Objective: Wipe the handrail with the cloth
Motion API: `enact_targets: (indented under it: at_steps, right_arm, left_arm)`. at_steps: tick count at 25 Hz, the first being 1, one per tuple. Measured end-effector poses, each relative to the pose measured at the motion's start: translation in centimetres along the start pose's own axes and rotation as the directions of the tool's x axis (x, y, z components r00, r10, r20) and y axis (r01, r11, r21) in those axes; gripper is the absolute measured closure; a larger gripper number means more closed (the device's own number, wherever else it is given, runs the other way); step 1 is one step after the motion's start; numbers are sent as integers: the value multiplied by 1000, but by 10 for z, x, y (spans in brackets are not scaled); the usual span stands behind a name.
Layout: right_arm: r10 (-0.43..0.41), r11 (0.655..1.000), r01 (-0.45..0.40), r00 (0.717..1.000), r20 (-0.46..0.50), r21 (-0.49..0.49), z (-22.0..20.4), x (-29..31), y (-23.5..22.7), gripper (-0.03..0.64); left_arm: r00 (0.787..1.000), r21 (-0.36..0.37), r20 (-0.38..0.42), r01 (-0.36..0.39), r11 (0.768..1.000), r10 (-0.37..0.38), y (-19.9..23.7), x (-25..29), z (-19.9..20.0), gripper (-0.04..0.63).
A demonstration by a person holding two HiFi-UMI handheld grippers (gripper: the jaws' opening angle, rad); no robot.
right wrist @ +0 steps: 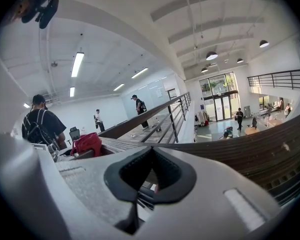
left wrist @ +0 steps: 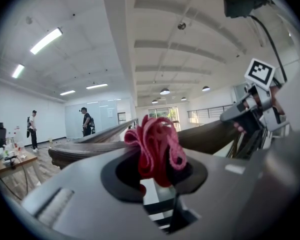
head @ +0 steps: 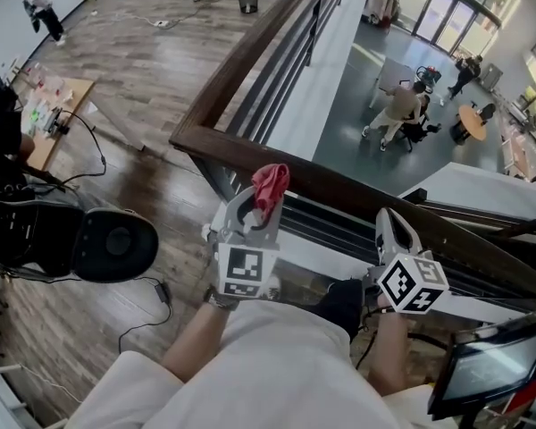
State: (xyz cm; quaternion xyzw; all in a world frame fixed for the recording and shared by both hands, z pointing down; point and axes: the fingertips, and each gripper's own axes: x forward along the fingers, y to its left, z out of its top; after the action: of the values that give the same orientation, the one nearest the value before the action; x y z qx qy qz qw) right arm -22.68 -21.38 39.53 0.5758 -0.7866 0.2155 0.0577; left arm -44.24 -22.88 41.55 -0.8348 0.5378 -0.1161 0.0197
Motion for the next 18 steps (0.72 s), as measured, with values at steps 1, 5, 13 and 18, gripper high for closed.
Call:
enact_targets:
  at_steps: [1, 5, 13, 18]
  right_arm:
    - [1, 1000, -1, 1000, 1, 0, -1, -1, 1, 614]
    - [2, 1000, -2, 1000, 2, -4, -4, -3, 4, 615]
    - [-16, 998, 17, 1000, 9, -65, -3, -8, 0, 614]
    - [-29, 998, 29, 1000, 9, -62, 2, -14, -16, 614]
  left_arm:
    - [1000, 10, -1, -1, 1000, 1, -1, 0, 0, 476]
    - [1000, 81, 0, -11, 997, 11, -4, 1, 0, 476]
    - [999, 54, 19, -40, 998, 39, -5, 6, -8, 476]
    - [998, 47, 7, -56, 997, 56, -14, 8, -3, 476]
